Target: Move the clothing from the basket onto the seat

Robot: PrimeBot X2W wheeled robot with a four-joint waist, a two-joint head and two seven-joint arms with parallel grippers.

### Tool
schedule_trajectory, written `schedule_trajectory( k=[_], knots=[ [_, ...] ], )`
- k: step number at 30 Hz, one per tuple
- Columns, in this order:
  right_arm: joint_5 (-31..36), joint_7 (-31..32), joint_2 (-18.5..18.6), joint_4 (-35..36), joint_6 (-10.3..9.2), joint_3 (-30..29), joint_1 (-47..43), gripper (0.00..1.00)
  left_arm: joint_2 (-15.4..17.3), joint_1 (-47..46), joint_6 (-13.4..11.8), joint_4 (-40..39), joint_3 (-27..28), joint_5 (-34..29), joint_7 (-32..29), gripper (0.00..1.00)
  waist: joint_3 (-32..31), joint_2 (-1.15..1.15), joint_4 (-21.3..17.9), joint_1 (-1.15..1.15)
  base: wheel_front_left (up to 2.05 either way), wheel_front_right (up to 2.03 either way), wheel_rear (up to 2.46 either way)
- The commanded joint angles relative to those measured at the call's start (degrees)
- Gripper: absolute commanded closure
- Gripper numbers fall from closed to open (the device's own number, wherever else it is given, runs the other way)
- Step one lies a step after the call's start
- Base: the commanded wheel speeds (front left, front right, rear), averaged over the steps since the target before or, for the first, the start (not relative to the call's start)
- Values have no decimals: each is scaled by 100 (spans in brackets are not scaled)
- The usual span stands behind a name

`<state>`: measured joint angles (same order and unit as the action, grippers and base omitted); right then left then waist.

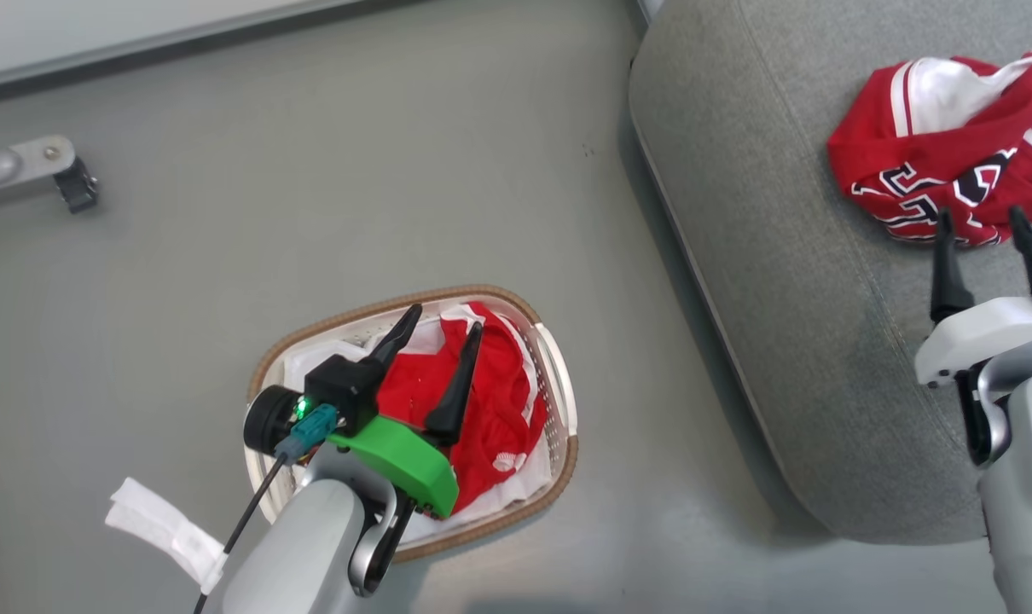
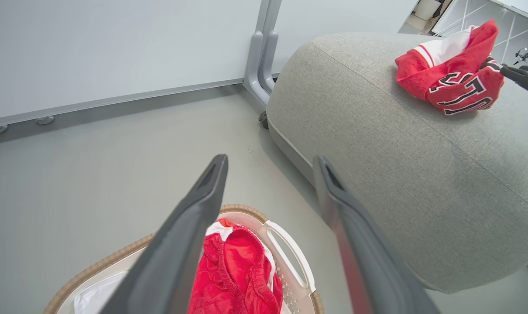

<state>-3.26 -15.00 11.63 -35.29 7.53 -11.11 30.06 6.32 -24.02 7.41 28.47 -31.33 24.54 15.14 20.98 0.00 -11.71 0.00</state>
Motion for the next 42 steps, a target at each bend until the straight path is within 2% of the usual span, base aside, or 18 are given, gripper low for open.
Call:
schedule_trajectory(
  k=[1,7,18,32,42],
  knots=[
    [-67,-28,-12,106,-8,80,-133,0,-9,137,9,-16,93,-69,1,0,-223,0,128,0,0,0,0],
    [-195,-27,-168,453,-8,491,-303,0,-79,409,7,-18,588,-254,1,0,-514,0,264,0,0,0,0],
    [-255,-27,-379,565,-8,1021,-460,0,-213,839,-116,-196,1584,-803,1,0,-920,0,593,0,0,0,0],
    [-388,-27,-634,773,-8,951,-1030,0,-326,1472,-315,-462,2527,-1270,1,0,-1301,0,932,0,0,0,0],
    [-321,-27,-702,865,-8,858,-1346,0,-335,1820,-333,-571,2801,-1230,1,0,-1515,0,945,0,0,0,0]
  ],
)
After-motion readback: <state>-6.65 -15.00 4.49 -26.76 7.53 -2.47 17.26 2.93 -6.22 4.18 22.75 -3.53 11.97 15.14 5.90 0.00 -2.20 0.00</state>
